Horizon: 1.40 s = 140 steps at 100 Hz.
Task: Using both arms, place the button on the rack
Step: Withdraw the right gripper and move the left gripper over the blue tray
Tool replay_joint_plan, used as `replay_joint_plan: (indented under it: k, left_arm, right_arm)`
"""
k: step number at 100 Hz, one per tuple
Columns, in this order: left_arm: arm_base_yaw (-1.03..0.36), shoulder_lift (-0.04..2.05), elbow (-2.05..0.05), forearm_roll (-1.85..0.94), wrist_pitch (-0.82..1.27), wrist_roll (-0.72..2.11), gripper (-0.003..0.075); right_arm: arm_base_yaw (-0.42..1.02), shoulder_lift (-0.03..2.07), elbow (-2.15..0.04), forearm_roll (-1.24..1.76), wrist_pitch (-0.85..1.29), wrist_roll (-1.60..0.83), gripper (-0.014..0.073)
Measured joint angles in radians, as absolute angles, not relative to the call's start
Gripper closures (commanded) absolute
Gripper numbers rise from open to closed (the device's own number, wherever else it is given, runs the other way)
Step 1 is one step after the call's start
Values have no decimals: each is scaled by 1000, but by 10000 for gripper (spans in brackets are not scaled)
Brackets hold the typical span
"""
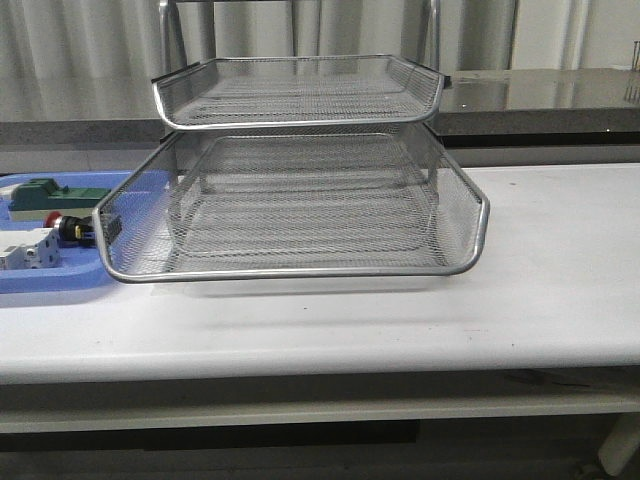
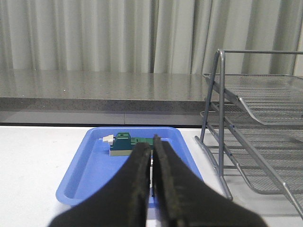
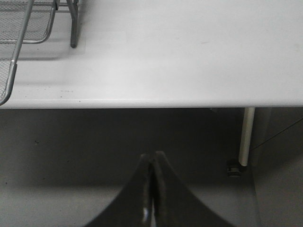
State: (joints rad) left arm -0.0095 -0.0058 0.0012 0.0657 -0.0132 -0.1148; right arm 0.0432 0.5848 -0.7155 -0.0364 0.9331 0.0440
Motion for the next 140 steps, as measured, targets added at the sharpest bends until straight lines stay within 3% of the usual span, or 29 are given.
replay_joint_plan:
  k: [36, 56, 104, 140]
  left_arm:
    - [-10, -6, 1, -6, -70, -116, 716]
    - [-10, 35, -114, -32, 79, -119, 716]
    - [-10, 644, -731, -32, 585, -11, 716]
    - [-10, 1038, -973, -29, 761, 172, 714]
  right_arm:
    - [43, 585, -716, -37, 934, 44, 662]
    - [43, 585, -716, -37, 934, 45, 662]
    - [43, 585, -716, -39, 935, 45, 662]
    - [43, 585, -716, -39, 935, 46, 662]
